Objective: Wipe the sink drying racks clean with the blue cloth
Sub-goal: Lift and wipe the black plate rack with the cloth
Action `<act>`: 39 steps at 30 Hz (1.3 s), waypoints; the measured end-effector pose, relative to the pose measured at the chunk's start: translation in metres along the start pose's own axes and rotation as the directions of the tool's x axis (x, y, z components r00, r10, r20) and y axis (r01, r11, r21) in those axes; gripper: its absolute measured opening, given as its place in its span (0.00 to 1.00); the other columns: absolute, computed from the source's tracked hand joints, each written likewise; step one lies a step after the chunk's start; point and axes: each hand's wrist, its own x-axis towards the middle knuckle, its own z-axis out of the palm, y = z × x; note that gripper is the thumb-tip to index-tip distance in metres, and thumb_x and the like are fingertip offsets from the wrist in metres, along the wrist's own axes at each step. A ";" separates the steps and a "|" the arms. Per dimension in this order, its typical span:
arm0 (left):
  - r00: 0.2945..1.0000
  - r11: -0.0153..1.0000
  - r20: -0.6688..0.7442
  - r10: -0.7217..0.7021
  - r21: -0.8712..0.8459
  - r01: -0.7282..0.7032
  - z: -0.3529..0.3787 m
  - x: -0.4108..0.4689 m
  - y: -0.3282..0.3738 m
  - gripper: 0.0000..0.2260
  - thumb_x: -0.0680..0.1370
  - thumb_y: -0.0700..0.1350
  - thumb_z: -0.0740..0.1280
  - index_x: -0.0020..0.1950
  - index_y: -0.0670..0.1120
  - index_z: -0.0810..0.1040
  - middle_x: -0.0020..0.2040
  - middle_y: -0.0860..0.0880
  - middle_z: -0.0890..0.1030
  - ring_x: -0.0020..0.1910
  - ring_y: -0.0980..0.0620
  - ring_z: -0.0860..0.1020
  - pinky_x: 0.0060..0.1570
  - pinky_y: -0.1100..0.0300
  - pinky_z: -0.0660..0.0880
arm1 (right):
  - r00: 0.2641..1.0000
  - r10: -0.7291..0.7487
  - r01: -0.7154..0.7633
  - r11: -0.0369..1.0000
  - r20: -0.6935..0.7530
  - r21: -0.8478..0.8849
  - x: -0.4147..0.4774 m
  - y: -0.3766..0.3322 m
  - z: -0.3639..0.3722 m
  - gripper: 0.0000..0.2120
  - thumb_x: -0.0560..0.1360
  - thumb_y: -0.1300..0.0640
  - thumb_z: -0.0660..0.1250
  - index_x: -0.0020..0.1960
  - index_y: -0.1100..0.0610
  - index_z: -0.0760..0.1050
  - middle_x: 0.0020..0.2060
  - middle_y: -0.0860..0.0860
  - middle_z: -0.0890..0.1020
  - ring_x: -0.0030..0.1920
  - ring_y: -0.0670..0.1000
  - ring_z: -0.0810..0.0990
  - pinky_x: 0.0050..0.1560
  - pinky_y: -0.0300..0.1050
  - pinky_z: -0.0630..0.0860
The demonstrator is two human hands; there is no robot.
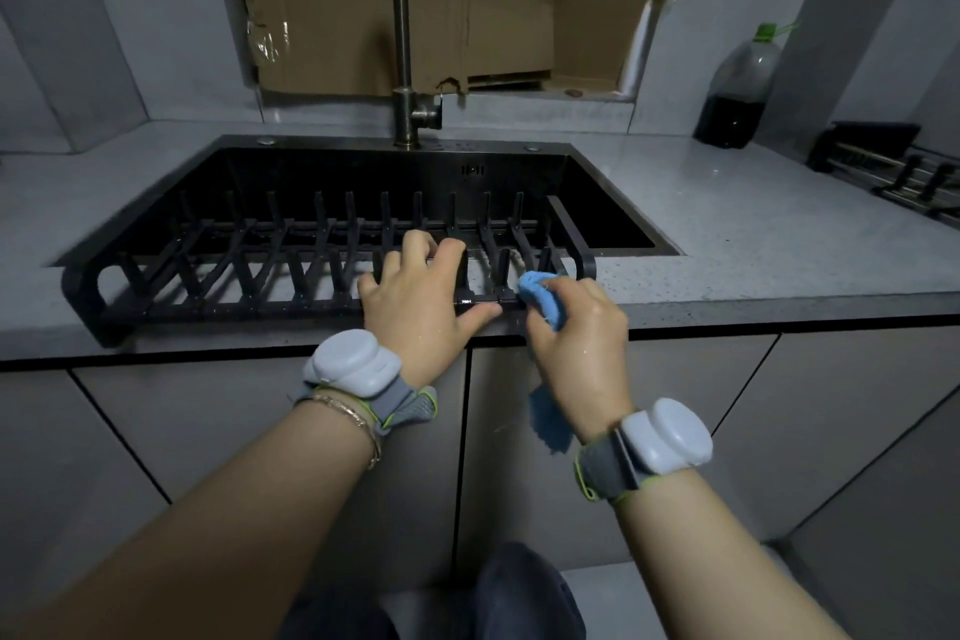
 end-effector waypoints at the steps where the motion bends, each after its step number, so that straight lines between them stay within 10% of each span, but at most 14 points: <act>1: 1.000 1.000 0.003 -0.003 -0.007 0.003 0.000 0.001 0.000 0.29 0.72 0.63 0.67 0.67 0.50 0.66 0.64 0.48 0.64 0.63 0.45 0.67 0.60 0.48 0.63 | 0.998 -0.051 0.051 0.999 0.037 0.002 0.001 0.003 -0.005 0.09 0.69 0.66 0.69 0.49 0.63 0.80 0.39 0.56 0.78 0.38 0.54 0.74 0.42 0.40 0.70; 3: 1.000 1.000 0.015 0.003 -0.021 -0.003 -0.001 0.001 -0.001 0.29 0.72 0.62 0.67 0.68 0.50 0.66 0.65 0.48 0.64 0.63 0.45 0.66 0.61 0.48 0.63 | 0.998 -0.062 0.063 0.996 -0.017 0.070 0.003 0.011 -0.017 0.09 0.67 0.66 0.68 0.46 0.62 0.81 0.36 0.51 0.77 0.36 0.48 0.73 0.41 0.33 0.68; 7: 0.999 0.999 0.048 0.010 -0.040 -0.008 -0.004 0.003 -0.002 0.29 0.73 0.61 0.67 0.69 0.50 0.65 0.66 0.48 0.63 0.65 0.45 0.65 0.63 0.47 0.61 | 0.916 0.363 -0.255 0.858 -0.173 0.446 0.024 0.028 -0.047 0.04 0.71 0.60 0.64 0.41 0.52 0.76 0.36 0.49 0.78 0.37 0.46 0.75 0.42 0.42 0.74; 12: 0.997 0.997 0.076 -0.026 0.073 0.020 -0.012 0.002 0.005 0.30 0.74 0.57 0.68 0.72 0.50 0.62 0.74 0.46 0.55 0.73 0.44 0.53 0.69 0.34 0.47 | 0.853 0.416 -0.520 0.646 0.314 0.558 0.036 0.015 -0.034 0.13 0.76 0.68 0.58 0.43 0.54 0.77 0.37 0.53 0.78 0.37 0.49 0.77 0.37 0.40 0.74; 17: 0.974 0.971 0.018 0.227 0.073 -0.228 -0.017 -0.011 0.032 0.28 0.77 0.50 0.63 0.74 0.43 0.60 0.73 0.45 0.62 0.74 0.47 0.54 0.72 0.43 0.38 | 0.761 0.490 -0.639 0.451 0.426 0.623 0.021 0.012 -0.030 0.11 0.76 0.67 0.58 0.39 0.57 0.75 0.33 0.55 0.76 0.33 0.51 0.73 0.35 0.43 0.70; 24: 0.997 0.994 0.035 0.071 0.086 -0.074 -0.001 -0.014 0.054 0.40 0.68 0.69 0.38 0.72 0.51 0.62 0.63 0.47 0.71 0.67 0.46 0.64 0.68 0.37 0.48 | 0.823 0.293 -0.556 0.588 0.487 0.587 0.003 0.001 -0.025 0.12 0.75 0.71 0.59 0.44 0.59 0.79 0.40 0.59 0.81 0.41 0.53 0.77 0.42 0.47 0.76; 30: 0.990 0.981 -0.014 -0.138 -0.138 0.135 -0.012 -0.010 0.039 0.20 0.76 0.62 0.61 0.60 0.49 0.74 0.58 0.51 0.77 0.65 0.48 0.66 0.68 0.47 0.49 | 0.890 0.064 -0.332 0.771 0.451 0.544 -0.007 -0.005 -0.015 0.09 0.75 0.71 0.59 0.43 0.67 0.78 0.33 0.54 0.76 0.32 0.42 0.71 0.33 0.33 0.70; 39: 0.980 0.950 -0.026 -0.198 -0.250 0.185 -0.022 -0.008 0.033 0.08 0.74 0.49 0.67 0.48 0.47 0.82 0.45 0.55 0.73 0.61 0.49 0.69 0.66 0.46 0.59 | 0.873 -0.096 -0.076 0.942 0.478 0.327 -0.003 -0.002 -0.011 0.11 0.70 0.72 0.62 0.37 0.59 0.78 0.33 0.48 0.72 0.34 0.42 0.71 0.36 0.34 0.66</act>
